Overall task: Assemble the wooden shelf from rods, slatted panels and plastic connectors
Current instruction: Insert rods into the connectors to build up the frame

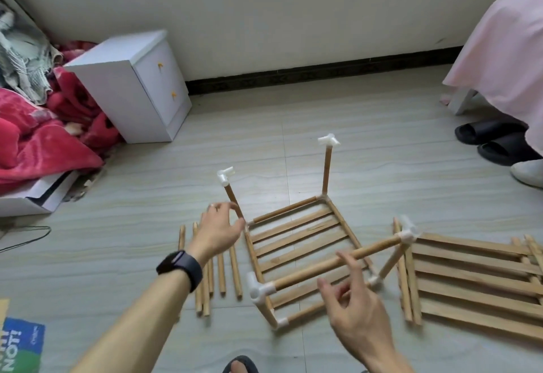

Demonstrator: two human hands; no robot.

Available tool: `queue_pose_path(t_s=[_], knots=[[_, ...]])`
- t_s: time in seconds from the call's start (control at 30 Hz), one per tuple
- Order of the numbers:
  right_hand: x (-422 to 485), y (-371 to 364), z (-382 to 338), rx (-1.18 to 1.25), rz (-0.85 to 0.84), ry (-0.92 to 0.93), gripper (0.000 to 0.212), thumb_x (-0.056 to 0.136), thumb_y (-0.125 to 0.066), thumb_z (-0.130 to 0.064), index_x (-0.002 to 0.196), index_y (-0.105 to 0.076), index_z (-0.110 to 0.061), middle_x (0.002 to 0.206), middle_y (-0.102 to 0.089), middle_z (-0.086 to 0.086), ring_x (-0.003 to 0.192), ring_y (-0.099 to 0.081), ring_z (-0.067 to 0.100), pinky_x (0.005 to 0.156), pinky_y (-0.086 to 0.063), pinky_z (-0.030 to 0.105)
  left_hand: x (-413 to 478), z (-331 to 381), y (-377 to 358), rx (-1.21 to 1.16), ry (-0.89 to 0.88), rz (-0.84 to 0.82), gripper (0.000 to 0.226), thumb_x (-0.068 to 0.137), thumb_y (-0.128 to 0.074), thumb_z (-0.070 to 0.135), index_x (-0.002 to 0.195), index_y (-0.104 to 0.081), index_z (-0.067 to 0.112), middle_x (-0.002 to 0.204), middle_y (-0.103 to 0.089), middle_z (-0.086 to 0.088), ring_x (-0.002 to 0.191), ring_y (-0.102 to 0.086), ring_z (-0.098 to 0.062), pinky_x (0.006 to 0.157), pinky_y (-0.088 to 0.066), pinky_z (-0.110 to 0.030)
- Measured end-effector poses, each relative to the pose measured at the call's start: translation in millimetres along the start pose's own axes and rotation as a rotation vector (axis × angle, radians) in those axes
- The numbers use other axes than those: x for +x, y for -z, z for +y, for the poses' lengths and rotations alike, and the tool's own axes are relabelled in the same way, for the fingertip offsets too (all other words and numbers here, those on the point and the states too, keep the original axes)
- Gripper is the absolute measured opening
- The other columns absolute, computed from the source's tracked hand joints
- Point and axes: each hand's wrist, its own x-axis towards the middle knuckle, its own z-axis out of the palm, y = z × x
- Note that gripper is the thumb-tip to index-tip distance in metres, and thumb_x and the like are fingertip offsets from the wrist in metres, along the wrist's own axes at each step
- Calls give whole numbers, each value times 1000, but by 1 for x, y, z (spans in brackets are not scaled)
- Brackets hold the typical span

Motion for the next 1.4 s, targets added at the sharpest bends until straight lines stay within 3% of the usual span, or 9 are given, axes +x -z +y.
queue_pose_path(t_s=[0.1, 0.23, 0.43, 0.53, 0.77, 0.97, 1.2, 1.3, 1.4], knots=[[-4, -23, -6, -16, -197, 12, 63, 82, -29, -88, 141, -17, -72, 79, -66, -16, 74, -66, 0, 67, -49, 19, 35, 4, 20, 175, -5, 83, 57, 97, -57, 38, 149, -35, 29, 160, -25, -10, 145, -28, -31, 113, -35, -49], [16, -27, -11, 47, -140, 16, 43, 90, -32, -79, 109, -52, -46, 81, -61, -13, 74, -59, 4, 63, -46, 23, 78, 3, 25, 359, -59, 77, 68, 97, -56, 31, 157, -22, 32, 168, -10, -7, 148, -25, -32, 116, -32, -50], [84, 21, 10, -82, -119, -122, 23, 91, -38, -46, 83, -48, -28, 71, -60, -2, 71, -56, 14, 59, -40, 34, 106, -9, 14, 314, -81, 54, 55, 101, -49, 32, 153, -28, 29, 143, -50, -14, 124, -52, -35, 98, -48, -51], [139, 52, 23, -122, -79, -142, 14, 103, -41, -30, 98, -54, -28, 81, -63, -3, 75, -59, 12, 62, -41, 26, 90, -14, 5, 128, -50, 52, 54, 100, -55, 40, 148, -33, 29, 131, -55, -20, 109, -59, -37, 92, -51, -48], [189, 90, 12, -143, -20, -223, 38, 100, -54, -50, 131, -59, -29, 121, -69, 1, 114, -62, 22, 96, -51, 44, 12, -2, -20, 85, 25, 129, 65, 98, -51, 57, 150, -31, 23, 129, -63, -12, 112, -61, -32, 78, -45, -37], [118, 89, 9, -167, 120, -235, 65, 93, -43, -74, 134, -53, -25, 127, -59, 3, 113, -57, 23, 91, -51, 44, -19, 5, -20, -241, 107, 30, 56, 102, -42, 57, 147, -38, 25, 136, -60, -15, 122, -59, -31, 99, -47, -43], [84, 64, 36, -131, 466, -73, 35, 104, -51, -15, 137, -61, -20, 111, -64, 8, 96, -55, 21, 79, -42, 30, -67, 0, -24, -399, 58, -93, 18, 97, -62, 45, 101, -62, 28, 86, -75, 6, 83, -72, -6, 74, -54, -29], [117, 78, 35, -250, 383, -41, 44, 106, -45, -14, 148, -51, -21, 108, -59, 5, 88, -51, 19, 70, -39, 28, -86, 16, -27, -489, 1, -243, 23, 89, -72, 45, 97, -69, 24, 84, -78, 10, 78, -74, -3, 70, -57, -23], [137, 88, 24, -332, 219, -158, 50, 102, -48, -22, 152, -41, -19, 131, -54, 11, 111, -54, 32, 88, -45, 40, -98, 41, -40, -499, -125, -382, 21, 89, -73, 41, 95, -72, 21, 85, -78, 6, 81, -75, -6, 78, -61, -29]])
